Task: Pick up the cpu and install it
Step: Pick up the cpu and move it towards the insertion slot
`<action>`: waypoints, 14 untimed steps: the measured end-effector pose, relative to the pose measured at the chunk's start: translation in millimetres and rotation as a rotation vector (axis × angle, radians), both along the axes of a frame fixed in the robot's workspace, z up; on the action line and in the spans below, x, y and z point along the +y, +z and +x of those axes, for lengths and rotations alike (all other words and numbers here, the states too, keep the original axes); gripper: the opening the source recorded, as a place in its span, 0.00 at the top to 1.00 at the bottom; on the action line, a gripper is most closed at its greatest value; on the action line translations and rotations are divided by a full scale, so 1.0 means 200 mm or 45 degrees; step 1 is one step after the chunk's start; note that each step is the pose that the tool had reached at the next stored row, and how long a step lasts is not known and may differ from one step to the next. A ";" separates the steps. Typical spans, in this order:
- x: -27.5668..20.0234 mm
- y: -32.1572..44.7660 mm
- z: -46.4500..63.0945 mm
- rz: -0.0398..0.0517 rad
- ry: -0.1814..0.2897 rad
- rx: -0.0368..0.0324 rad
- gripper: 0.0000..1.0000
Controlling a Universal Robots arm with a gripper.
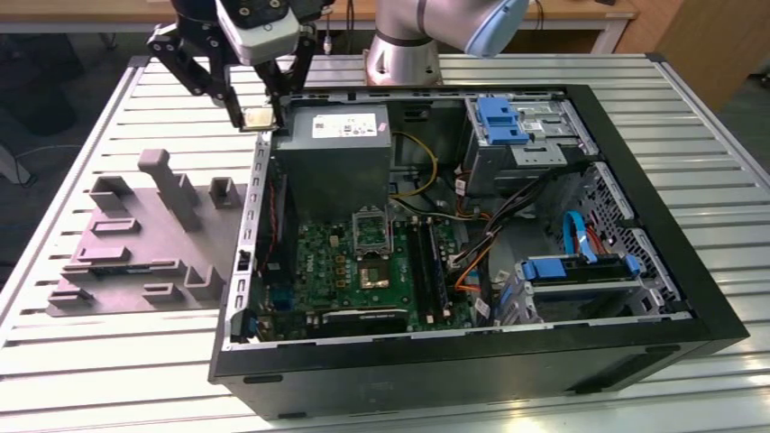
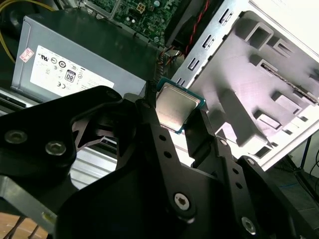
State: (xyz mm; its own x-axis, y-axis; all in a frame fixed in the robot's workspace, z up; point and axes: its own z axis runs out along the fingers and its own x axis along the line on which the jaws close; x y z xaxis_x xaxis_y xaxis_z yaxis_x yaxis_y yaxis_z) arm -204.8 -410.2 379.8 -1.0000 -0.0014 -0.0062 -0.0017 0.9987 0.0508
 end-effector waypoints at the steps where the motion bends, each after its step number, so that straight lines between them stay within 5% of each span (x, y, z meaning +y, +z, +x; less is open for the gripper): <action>1: 0.000 0.000 0.00 0.000 0.000 0.0000 0.53; 14: 0.000 -0.001 0.03 0.000 0.000 0.0000 0.53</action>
State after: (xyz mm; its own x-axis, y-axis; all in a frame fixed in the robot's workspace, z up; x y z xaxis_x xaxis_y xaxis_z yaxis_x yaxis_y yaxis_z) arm -199.7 -410.2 379.6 -1.0000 -0.0013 -0.0062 -0.0017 0.9987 0.0508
